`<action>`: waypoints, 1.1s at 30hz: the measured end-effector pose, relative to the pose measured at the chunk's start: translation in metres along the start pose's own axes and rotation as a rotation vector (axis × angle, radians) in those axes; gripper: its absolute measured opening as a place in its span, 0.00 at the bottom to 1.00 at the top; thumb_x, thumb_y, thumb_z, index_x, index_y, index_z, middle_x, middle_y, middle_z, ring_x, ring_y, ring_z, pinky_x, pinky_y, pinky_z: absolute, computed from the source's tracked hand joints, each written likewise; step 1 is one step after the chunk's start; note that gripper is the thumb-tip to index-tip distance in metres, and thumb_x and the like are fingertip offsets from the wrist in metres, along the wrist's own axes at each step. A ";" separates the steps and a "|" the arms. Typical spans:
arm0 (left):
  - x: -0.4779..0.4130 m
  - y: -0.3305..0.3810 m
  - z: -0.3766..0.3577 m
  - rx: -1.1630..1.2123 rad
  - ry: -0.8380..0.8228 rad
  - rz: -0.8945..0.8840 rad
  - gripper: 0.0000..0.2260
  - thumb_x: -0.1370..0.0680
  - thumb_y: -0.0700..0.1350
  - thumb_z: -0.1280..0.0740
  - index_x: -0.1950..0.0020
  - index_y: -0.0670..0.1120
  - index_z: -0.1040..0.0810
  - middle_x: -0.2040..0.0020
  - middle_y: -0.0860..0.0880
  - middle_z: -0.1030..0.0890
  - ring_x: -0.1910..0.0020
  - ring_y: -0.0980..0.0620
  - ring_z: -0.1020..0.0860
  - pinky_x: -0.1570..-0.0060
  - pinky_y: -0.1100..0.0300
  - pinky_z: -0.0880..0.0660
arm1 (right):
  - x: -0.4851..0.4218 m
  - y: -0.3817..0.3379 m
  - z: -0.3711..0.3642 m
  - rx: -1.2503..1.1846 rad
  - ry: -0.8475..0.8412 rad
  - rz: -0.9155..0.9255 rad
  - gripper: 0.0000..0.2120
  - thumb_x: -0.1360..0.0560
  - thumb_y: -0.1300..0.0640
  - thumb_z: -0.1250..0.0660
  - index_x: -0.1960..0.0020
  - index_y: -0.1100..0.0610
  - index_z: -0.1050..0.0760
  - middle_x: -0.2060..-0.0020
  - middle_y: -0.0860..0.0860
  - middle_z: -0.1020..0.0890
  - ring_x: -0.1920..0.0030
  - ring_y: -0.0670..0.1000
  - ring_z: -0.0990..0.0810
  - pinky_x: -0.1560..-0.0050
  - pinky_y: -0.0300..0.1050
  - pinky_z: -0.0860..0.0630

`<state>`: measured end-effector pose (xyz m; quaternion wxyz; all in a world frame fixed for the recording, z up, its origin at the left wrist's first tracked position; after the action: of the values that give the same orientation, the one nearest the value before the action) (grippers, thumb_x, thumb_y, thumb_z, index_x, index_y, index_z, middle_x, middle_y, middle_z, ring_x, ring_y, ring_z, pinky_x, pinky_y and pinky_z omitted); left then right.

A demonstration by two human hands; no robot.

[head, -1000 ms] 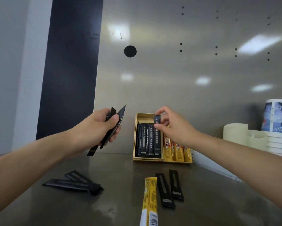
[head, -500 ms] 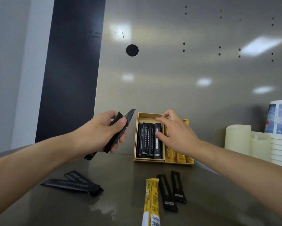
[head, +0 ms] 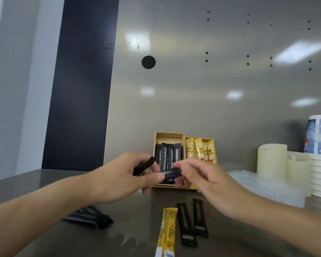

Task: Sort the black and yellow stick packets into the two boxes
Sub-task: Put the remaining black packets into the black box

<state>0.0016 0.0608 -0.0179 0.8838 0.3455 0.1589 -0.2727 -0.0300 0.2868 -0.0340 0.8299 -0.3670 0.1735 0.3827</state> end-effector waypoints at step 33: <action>0.002 0.011 -0.002 0.161 0.041 0.120 0.16 0.19 0.55 0.36 0.54 0.43 0.21 0.70 0.51 0.23 0.76 0.58 0.32 0.73 0.66 0.33 | 0.000 0.008 0.011 -0.253 0.191 -0.156 0.04 0.20 0.54 0.32 0.47 0.52 0.20 0.60 0.50 0.14 0.62 0.42 0.17 0.62 0.32 0.24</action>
<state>0.0094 0.0678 -0.0146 0.8645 0.4297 0.1334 -0.2241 -0.0360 0.2986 -0.0312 0.7839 -0.5156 0.1730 0.2996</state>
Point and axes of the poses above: each hand's wrist, its own x-axis away from the middle knuckle, its own z-axis out of the back of the hand, y = z × x, the point moved 1 cm from there along -x, towards the middle knuckle
